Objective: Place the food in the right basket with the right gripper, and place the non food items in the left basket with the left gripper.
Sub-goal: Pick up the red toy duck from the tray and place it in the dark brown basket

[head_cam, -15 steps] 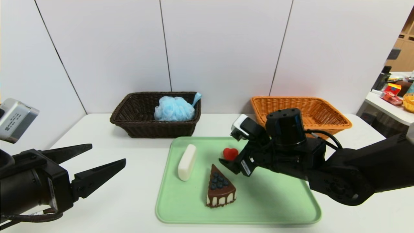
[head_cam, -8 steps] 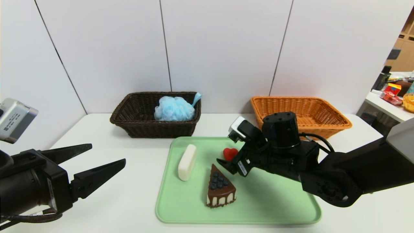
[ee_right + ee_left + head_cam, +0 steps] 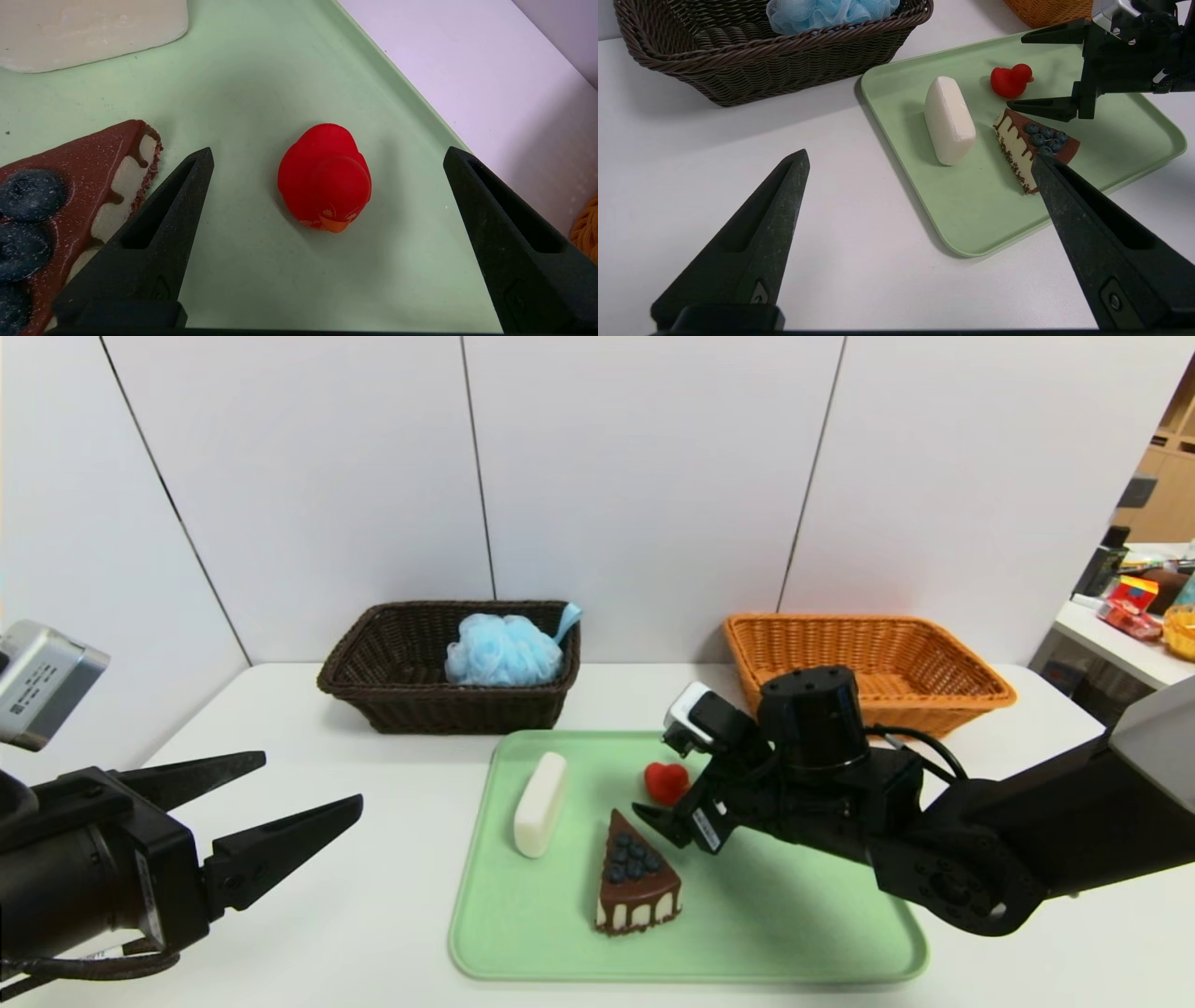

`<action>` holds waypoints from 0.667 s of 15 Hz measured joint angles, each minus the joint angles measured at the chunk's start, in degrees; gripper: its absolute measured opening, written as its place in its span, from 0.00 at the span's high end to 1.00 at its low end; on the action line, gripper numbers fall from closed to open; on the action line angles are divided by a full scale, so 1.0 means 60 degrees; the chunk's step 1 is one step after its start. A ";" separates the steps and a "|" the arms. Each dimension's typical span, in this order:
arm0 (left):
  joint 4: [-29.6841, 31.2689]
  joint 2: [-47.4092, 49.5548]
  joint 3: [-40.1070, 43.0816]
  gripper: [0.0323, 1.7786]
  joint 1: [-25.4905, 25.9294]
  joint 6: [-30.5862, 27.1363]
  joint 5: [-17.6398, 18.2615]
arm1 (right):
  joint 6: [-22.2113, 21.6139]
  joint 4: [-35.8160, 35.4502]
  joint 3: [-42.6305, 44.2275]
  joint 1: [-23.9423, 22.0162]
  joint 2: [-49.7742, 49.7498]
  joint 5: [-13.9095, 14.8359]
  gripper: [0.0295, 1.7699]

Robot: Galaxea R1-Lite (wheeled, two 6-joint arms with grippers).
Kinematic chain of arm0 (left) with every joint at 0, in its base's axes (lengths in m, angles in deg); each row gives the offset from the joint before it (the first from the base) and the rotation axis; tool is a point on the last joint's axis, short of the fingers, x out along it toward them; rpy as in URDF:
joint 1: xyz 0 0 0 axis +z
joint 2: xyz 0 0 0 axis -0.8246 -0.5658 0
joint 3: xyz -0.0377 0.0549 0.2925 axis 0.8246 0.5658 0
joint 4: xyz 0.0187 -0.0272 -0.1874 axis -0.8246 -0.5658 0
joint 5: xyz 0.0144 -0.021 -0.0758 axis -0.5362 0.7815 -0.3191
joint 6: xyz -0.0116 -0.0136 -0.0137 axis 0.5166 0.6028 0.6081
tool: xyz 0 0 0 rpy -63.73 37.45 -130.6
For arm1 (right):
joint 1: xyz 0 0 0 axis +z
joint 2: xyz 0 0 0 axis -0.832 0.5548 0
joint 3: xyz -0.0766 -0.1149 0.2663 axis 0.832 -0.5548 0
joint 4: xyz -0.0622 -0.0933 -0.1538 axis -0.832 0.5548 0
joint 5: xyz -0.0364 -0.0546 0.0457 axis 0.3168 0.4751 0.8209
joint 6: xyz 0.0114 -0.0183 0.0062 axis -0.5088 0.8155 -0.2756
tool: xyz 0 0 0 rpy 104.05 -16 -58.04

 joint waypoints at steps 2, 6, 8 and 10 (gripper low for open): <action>0.0000 0.0002 0.0004 0.05 0.0000 0.0000 0.0000 | -0.0018 -0.0022 -0.0004 -0.0010 0.0018 0.0000 0.04; 0.0000 -0.0008 0.0008 0.05 0.0000 0.0000 0.0002 | -0.0093 -0.0061 -0.0055 -0.0041 0.0128 0.0024 0.04; -0.0010 -0.0018 0.0022 0.05 0.0000 0.0004 0.0014 | -0.0098 -0.0073 -0.0095 -0.0047 0.0179 0.0028 0.04; -0.0010 -0.0022 0.0026 0.05 0.0000 0.0000 0.0010 | -0.0083 -0.0073 -0.0116 -0.0057 0.0207 0.0041 0.04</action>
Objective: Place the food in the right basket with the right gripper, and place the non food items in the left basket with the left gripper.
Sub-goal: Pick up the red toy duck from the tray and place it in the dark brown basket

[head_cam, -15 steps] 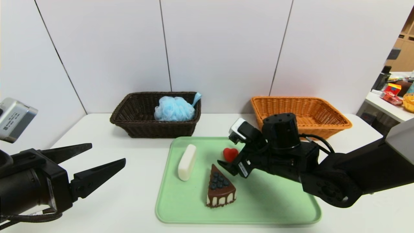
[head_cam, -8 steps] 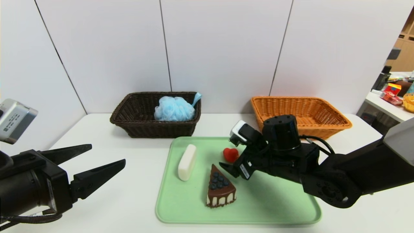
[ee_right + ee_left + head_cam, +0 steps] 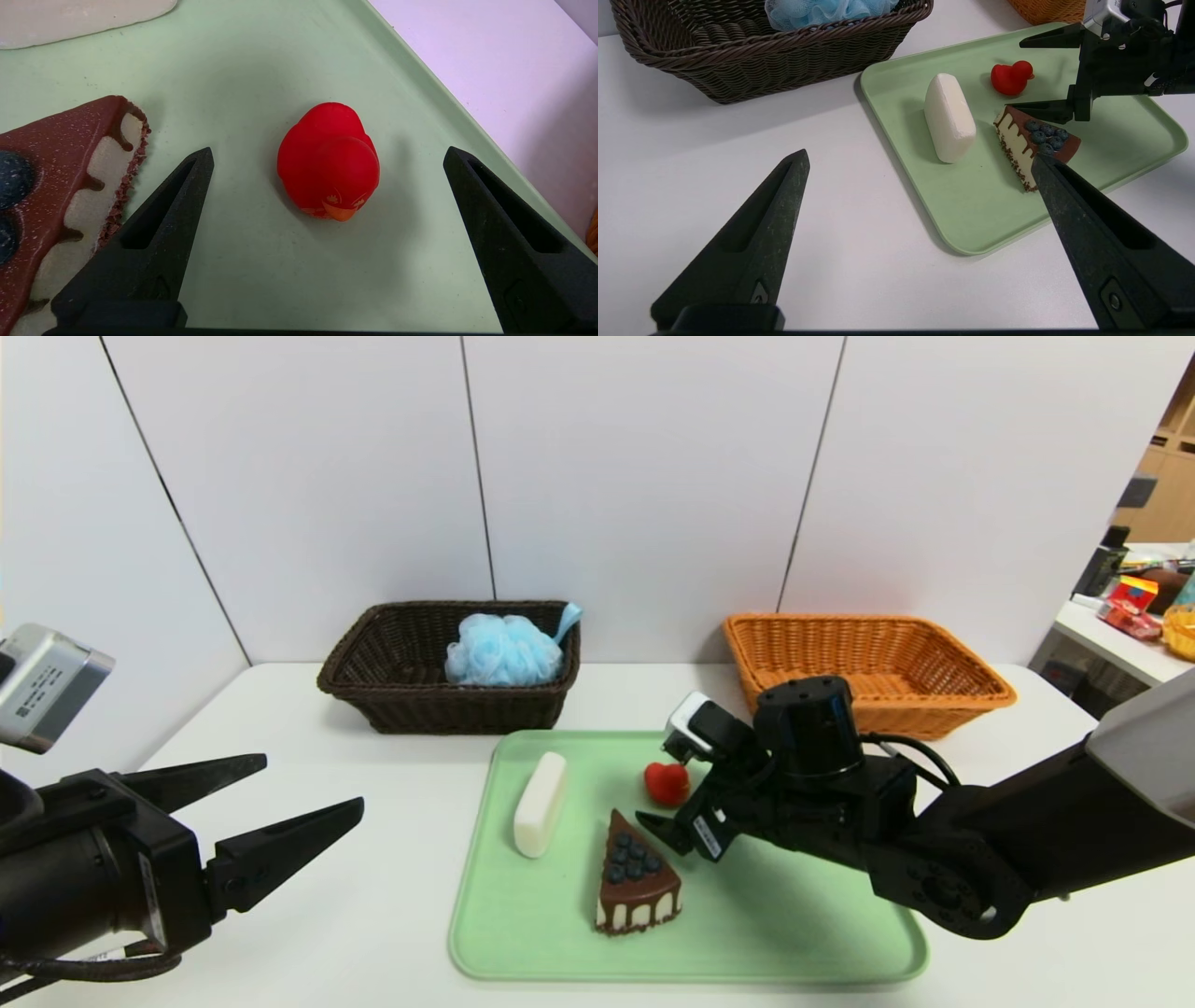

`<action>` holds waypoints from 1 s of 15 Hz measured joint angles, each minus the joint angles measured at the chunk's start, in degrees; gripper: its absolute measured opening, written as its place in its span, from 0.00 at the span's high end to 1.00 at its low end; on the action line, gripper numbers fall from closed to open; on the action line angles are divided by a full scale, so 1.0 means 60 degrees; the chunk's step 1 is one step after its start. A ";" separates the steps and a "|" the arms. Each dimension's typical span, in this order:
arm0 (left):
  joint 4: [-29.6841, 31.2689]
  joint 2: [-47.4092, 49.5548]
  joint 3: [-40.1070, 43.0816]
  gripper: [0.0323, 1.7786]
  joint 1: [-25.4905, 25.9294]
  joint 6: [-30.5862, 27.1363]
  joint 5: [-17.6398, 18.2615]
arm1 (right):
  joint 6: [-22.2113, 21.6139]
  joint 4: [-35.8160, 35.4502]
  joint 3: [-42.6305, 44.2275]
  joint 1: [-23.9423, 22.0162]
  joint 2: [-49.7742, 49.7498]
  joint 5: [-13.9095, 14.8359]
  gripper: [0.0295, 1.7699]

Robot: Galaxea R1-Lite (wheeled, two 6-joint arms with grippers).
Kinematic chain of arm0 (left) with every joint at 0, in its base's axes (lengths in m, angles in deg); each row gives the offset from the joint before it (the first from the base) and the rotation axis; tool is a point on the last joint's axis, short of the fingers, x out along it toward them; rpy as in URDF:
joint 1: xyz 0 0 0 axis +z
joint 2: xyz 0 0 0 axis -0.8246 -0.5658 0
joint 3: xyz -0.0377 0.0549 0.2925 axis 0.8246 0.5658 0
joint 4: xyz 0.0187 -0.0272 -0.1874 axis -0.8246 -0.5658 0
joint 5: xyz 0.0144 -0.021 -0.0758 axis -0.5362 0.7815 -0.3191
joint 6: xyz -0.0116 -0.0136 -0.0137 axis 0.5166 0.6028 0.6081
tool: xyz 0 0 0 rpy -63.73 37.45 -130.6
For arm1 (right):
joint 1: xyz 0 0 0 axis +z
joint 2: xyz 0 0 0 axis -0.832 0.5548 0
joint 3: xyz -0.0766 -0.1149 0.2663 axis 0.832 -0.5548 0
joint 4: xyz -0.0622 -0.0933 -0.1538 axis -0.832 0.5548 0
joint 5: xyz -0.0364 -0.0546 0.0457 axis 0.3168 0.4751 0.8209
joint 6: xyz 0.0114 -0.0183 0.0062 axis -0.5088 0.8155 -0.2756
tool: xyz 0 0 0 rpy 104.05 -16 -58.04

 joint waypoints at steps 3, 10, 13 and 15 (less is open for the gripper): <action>0.0000 0.0004 0.0000 0.05 0.0000 0.0000 0.0004 | -0.0008 0.0000 -0.0008 -0.0008 0.0041 0.0000 0.04; 0.0006 0.0010 0.0065 0.05 0.0000 0.0004 0.0004 | -0.0051 -0.0047 -0.0045 -0.0026 0.0215 0.0000 0.04; 0.0000 0.0018 0.0075 0.05 0.0000 0.0004 -0.0008 | -0.0022 -0.0065 -0.0016 -0.0100 0.0266 -0.0033 0.04; 0.0004 0.0024 0.0112 0.05 0.0000 0.0004 -0.0010 | 0.0008 -0.0065 0.0039 -0.0197 0.0307 -0.0059 0.04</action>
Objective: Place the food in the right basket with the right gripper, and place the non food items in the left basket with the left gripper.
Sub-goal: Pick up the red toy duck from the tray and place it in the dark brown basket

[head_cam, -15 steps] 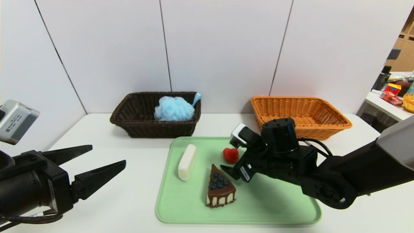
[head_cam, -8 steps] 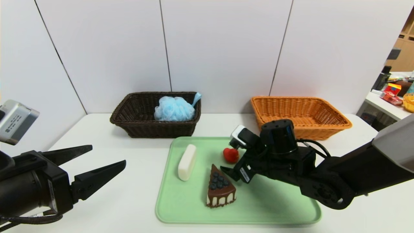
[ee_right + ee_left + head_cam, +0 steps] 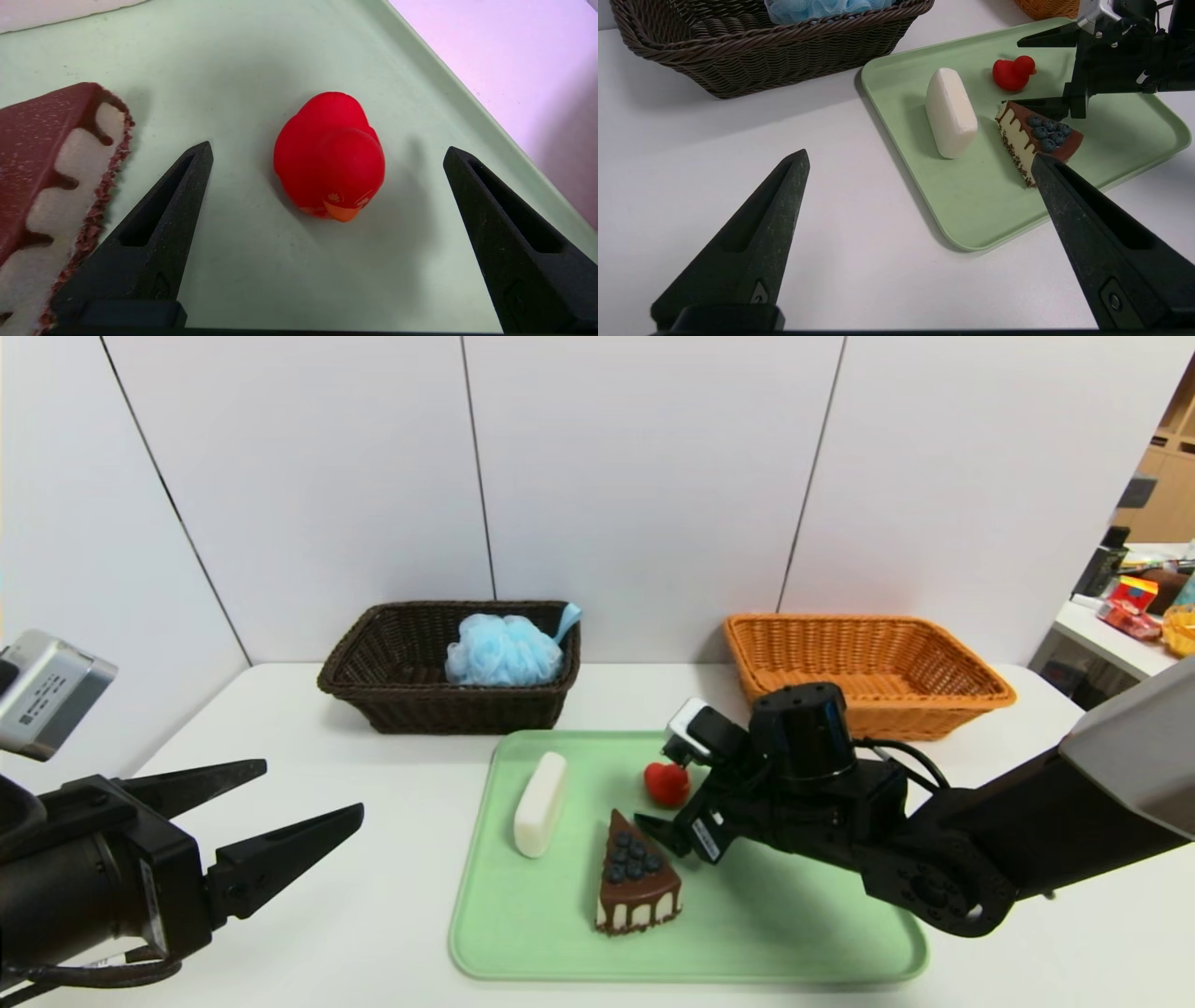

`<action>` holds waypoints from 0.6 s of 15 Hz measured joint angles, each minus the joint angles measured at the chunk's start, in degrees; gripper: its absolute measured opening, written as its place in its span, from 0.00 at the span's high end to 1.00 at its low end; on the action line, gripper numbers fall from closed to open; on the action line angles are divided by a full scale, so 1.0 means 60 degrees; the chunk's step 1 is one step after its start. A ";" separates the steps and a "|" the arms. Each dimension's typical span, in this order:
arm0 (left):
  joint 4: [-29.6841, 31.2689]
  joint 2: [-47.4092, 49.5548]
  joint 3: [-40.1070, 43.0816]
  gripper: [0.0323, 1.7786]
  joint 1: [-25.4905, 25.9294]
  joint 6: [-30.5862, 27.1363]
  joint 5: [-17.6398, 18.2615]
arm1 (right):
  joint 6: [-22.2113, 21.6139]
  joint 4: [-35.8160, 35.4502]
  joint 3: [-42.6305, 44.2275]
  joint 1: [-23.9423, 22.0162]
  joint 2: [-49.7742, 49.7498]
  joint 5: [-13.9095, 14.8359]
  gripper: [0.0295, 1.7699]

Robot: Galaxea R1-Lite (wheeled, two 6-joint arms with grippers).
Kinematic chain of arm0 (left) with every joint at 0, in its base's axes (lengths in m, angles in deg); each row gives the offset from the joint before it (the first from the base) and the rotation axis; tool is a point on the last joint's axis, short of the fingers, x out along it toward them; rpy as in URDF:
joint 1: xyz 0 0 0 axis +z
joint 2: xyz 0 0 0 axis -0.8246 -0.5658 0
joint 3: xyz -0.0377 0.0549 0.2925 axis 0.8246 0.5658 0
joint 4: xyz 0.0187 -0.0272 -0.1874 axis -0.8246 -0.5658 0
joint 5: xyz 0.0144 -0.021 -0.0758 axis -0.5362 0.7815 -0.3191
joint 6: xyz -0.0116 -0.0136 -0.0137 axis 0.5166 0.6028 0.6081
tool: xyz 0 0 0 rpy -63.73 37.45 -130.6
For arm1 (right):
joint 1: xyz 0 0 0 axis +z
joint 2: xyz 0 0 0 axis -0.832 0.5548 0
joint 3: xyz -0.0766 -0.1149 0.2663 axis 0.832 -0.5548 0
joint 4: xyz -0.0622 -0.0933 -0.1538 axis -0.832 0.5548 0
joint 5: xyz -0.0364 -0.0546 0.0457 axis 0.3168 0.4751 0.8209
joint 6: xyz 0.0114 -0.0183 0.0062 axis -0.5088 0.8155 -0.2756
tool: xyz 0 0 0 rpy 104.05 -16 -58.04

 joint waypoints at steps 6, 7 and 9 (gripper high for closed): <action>0.0000 -0.0014 0.0033 0.05 0.0000 -0.0004 0.0093 | 0.0061 0.0033 0.0205 -0.0256 0.0098 -0.0026 0.04; 0.0002 -0.0014 0.0073 0.05 0.0000 -0.0004 0.0098 | 0.0065 0.0037 0.0289 -0.0289 0.0144 -0.0022 0.04; 0.0006 -0.0018 0.0106 0.05 0.0000 0.0000 0.0102 | 0.0065 0.0037 0.0402 -0.0303 0.0211 -0.0022 0.04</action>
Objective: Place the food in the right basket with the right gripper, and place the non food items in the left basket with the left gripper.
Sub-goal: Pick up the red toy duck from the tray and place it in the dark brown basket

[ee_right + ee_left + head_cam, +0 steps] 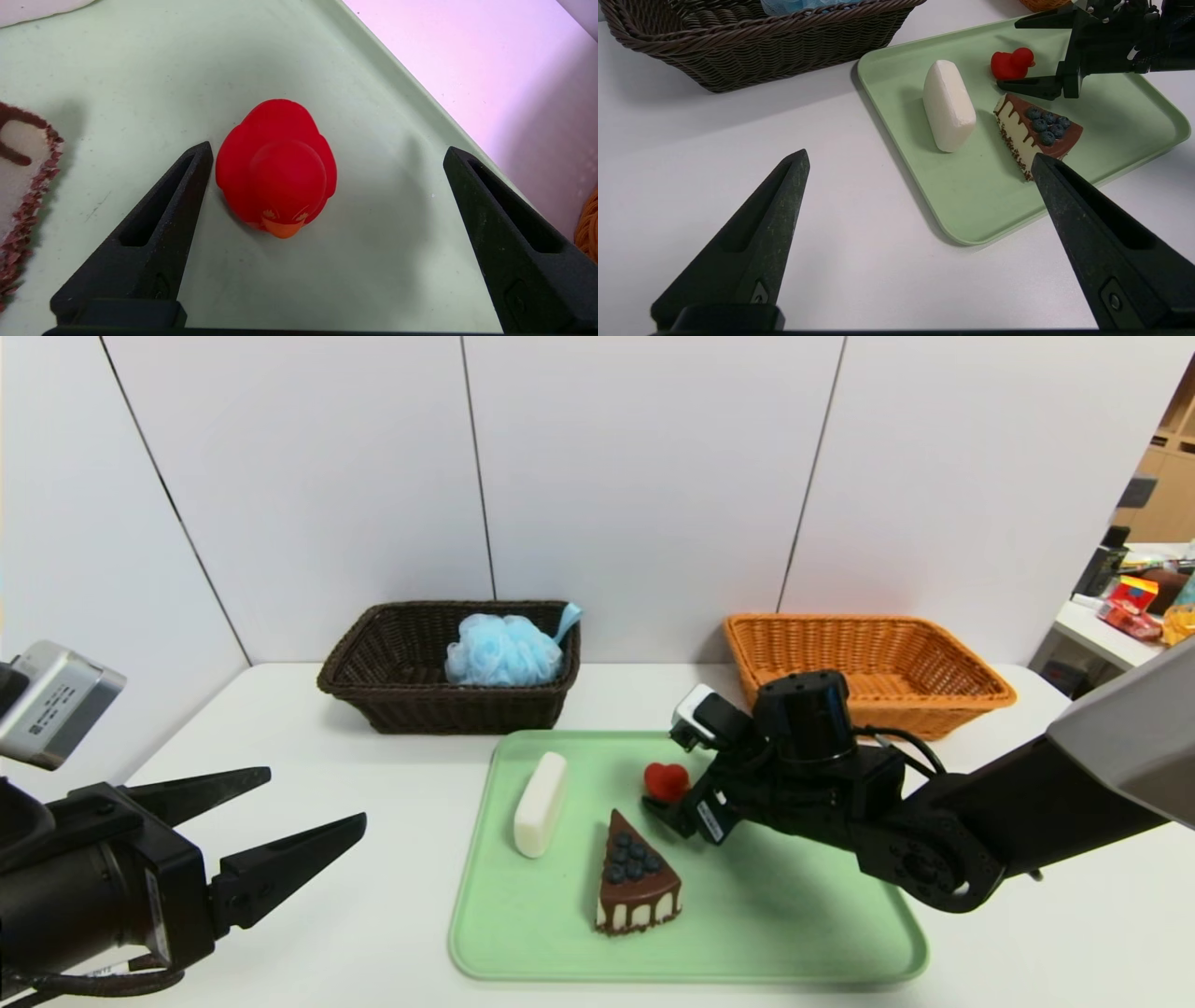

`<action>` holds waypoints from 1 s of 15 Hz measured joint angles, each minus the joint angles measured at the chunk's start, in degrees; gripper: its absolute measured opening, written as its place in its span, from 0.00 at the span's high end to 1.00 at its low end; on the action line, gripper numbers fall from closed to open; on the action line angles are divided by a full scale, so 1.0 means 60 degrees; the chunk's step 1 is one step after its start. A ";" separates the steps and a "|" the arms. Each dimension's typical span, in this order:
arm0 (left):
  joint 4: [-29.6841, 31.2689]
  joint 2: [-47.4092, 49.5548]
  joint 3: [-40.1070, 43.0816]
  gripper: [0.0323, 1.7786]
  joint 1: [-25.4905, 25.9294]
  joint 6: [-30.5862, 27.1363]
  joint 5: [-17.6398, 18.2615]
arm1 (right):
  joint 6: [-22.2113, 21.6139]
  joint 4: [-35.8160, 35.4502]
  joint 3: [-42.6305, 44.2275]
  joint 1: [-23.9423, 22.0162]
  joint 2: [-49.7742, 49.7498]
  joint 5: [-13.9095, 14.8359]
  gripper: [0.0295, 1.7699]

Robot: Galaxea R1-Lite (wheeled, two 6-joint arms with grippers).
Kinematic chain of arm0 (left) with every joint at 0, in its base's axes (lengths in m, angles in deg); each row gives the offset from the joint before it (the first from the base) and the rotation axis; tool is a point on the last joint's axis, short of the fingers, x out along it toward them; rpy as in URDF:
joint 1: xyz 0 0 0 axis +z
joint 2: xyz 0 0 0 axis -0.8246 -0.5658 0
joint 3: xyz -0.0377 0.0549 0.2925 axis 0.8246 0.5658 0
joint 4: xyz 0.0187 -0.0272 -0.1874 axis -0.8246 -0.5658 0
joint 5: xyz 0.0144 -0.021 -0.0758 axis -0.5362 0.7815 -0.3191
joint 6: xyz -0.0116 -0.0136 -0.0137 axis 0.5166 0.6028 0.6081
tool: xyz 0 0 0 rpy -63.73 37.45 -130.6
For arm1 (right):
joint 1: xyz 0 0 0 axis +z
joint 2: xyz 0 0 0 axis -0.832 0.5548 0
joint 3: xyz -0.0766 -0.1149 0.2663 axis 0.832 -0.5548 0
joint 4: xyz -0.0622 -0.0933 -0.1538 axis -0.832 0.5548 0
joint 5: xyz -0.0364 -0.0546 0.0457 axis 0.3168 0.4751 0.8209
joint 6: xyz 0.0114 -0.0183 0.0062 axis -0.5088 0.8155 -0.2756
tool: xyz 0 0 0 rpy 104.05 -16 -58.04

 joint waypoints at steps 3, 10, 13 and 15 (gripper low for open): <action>0.0000 0.0000 0.0033 0.05 0.0000 0.0000 0.0000 | 0.0006 -0.0012 0.0053 0.0087 0.0047 0.0000 0.04; 0.0000 0.0022 0.0047 0.05 0.0000 0.0000 -0.0004 | 0.0010 -0.0012 0.0098 0.0175 0.0110 -0.0004 0.56; 0.0004 0.0030 0.0047 0.05 0.0000 -0.0004 -0.0004 | 0.0014 -0.0033 0.0057 0.0183 0.0069 -0.0006 0.67; 0.0000 0.0030 0.0047 0.05 0.0000 -0.0004 -0.0004 | 0.0014 -0.0018 0.0033 0.0179 0.0028 0.0008 0.70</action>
